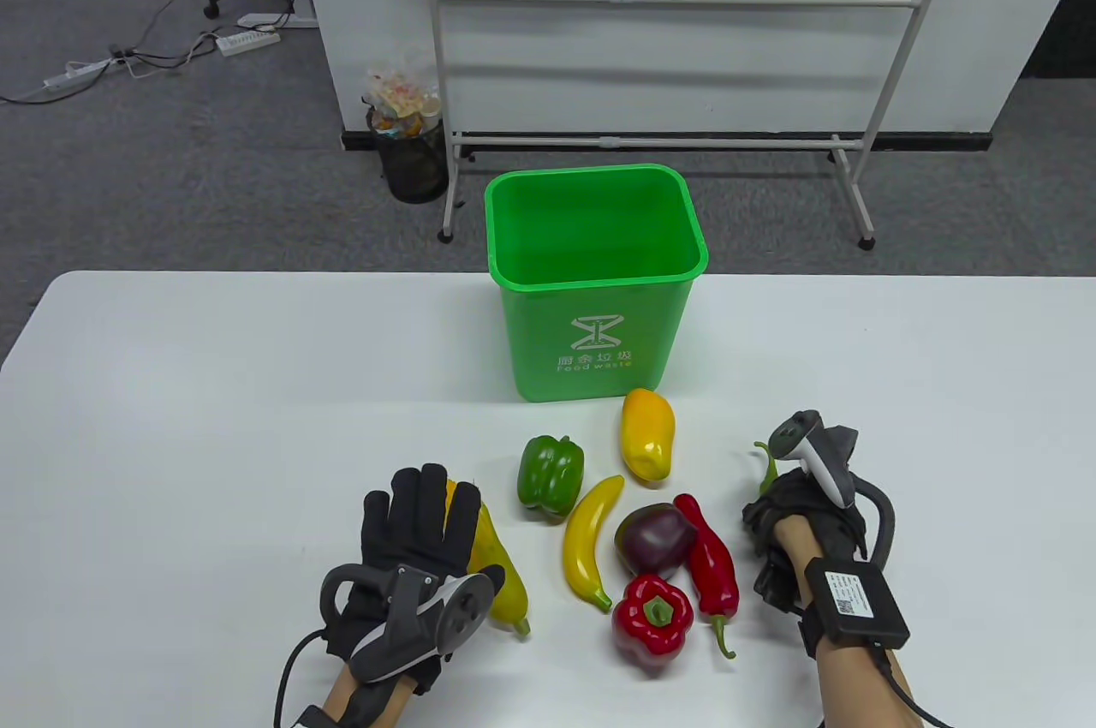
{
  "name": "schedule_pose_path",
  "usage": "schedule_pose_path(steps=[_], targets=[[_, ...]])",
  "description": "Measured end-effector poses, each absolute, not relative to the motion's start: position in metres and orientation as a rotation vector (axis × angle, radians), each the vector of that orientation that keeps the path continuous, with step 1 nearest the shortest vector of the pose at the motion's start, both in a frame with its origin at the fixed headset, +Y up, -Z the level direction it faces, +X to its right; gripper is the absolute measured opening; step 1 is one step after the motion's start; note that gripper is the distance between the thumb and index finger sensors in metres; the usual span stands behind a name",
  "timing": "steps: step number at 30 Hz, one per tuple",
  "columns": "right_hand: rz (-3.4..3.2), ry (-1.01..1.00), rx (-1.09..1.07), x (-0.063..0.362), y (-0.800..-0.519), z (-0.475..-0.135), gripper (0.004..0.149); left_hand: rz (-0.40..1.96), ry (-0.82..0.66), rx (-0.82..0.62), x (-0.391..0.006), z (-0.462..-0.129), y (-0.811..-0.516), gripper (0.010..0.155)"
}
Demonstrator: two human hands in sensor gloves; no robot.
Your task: Toss fruit and vegetables into food waste bin
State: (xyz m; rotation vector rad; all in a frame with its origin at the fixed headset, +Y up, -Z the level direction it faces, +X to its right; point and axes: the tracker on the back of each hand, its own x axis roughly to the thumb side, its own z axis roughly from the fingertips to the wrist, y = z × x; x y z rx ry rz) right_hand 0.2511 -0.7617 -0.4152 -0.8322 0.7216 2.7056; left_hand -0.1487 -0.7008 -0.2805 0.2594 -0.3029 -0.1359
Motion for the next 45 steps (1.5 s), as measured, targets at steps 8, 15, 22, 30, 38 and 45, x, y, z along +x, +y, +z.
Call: schedule_pose_path(steps=[8,15,22,30,38,45], targets=[[2.541,0.547,-0.347,0.257,-0.729,-0.359,0.083,-0.137,-0.308,0.251,-0.148,-0.280,-0.701,0.087],[2.042,0.455,0.362,0.216,-0.685,-0.273,0.082,-0.137,-0.305,0.244,-0.148,-0.280,-0.700,0.087],[1.416,0.008,0.532,0.151,-0.532,-0.340,0.084,-0.120,-0.307,0.241,-0.147,-0.281,-0.700,0.087],[1.964,-0.129,0.058,0.138,-0.495,-0.406,0.092,-0.103,-0.310,0.250,-0.151,-0.280,-0.697,0.087],[2.118,-0.131,0.301,0.148,-0.539,-0.353,0.084,-0.102,-0.300,0.237,-0.152,-0.280,-0.698,0.087],[2.487,-0.272,0.701,0.146,-0.596,-0.295,0.079,-0.110,-0.300,0.232,-0.148,-0.280,-0.699,0.087]])
